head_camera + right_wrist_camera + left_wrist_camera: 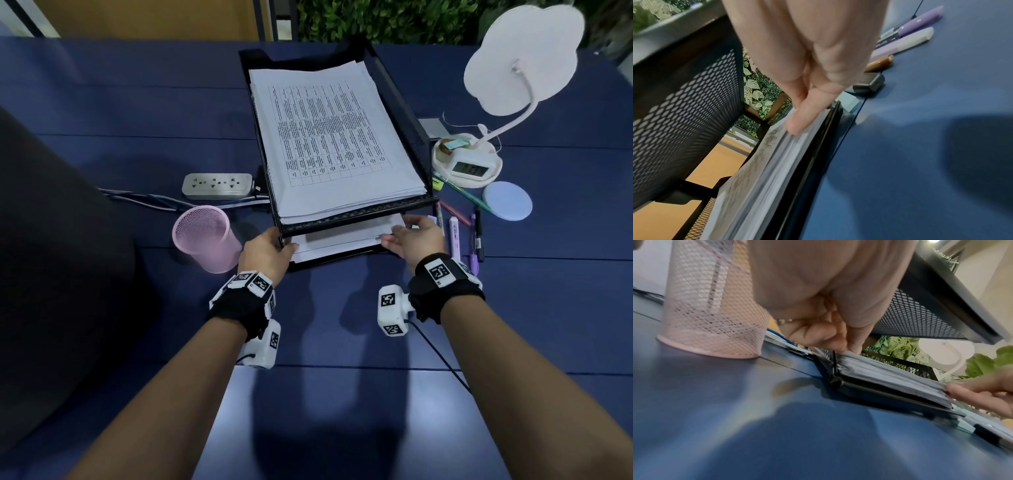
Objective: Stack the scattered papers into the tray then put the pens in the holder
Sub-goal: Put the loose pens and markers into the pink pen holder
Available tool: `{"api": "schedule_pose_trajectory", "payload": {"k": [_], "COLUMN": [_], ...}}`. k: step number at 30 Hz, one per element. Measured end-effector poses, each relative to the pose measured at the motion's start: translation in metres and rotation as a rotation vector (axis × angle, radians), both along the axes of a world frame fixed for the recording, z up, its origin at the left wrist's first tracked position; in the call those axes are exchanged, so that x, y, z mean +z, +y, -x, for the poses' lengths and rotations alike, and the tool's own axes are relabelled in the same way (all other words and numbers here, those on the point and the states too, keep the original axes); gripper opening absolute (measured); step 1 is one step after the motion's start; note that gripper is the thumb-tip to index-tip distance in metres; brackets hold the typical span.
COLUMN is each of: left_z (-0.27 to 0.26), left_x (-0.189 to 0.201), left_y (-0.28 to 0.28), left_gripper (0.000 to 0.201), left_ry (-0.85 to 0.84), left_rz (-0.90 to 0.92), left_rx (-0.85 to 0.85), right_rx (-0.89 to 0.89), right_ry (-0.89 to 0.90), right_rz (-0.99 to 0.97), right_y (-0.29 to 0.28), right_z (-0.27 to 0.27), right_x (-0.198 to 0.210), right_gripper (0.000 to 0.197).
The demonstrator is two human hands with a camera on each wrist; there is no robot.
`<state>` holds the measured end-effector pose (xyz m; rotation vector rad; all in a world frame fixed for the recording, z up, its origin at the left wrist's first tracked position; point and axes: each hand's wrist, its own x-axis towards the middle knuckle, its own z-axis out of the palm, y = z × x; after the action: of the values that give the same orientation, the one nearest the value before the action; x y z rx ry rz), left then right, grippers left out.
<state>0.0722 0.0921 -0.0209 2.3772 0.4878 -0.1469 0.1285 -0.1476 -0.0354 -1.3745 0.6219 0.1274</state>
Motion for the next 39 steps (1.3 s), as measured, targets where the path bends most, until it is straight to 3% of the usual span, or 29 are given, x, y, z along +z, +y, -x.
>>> {"api": "schedule_pose_trajectory", "payload": {"k": [3,6,9,12,14,19,22,25,29,34,39], "left_z": [0.007,0.022,0.039,0.05,0.051,0.039,0.031,0.033,0.044,0.066,0.071], "left_x": [0.0,0.005,0.014,0.021,0.024,0.023,0.02,0.025,0.029,0.029,0.027], "left_y": [0.004,0.013,0.026,0.041,0.055,0.089,0.1,0.098,0.096,0.074,0.028], "left_gripper": [0.027,0.02,0.01,0.01,0.024,0.076,0.075,0.077,0.096,0.104,0.115], "left_ry": [-0.039,-0.227,-0.424,-0.512,-0.489,-0.144,-0.134,-0.098,0.021,0.035,0.031], "left_rz": [-0.037,-0.04,-0.219,-0.371,-0.419,-0.351,-0.268,-0.261,-0.177,-0.062,-0.002], "left_rx": [-0.06,-0.063,-0.098,-0.031,0.079,0.183,0.138,0.121,0.004,-0.227,-0.315], "right_rx": [0.007,-0.007,-0.013,0.042,0.132,0.556,0.864,1.022,1.055,1.005,0.781], "right_ry": [-0.004,-0.012,0.001,0.03,0.031,0.082,0.149,0.173,0.188,0.144,0.113], "right_rz": [-0.055,0.014,0.113,0.287,0.444,0.855,1.114,1.247,1.265,1.116,0.977], "right_y": [-0.002,0.001,0.006,0.009,0.011,0.016,0.016,0.013,0.013,0.009,-0.007], "right_z": [0.004,0.012,0.024,0.035,0.046,0.067,0.081,0.092,0.094,0.095,0.1], "right_x": [-0.002,-0.003,-0.008,-0.023,-0.026,-0.023,-0.024,-0.024,-0.02,-0.019,-0.014], "right_gripper": [0.039,0.045,0.044,0.039,0.041,0.048,0.055,0.065,0.066,0.064,0.049]}}
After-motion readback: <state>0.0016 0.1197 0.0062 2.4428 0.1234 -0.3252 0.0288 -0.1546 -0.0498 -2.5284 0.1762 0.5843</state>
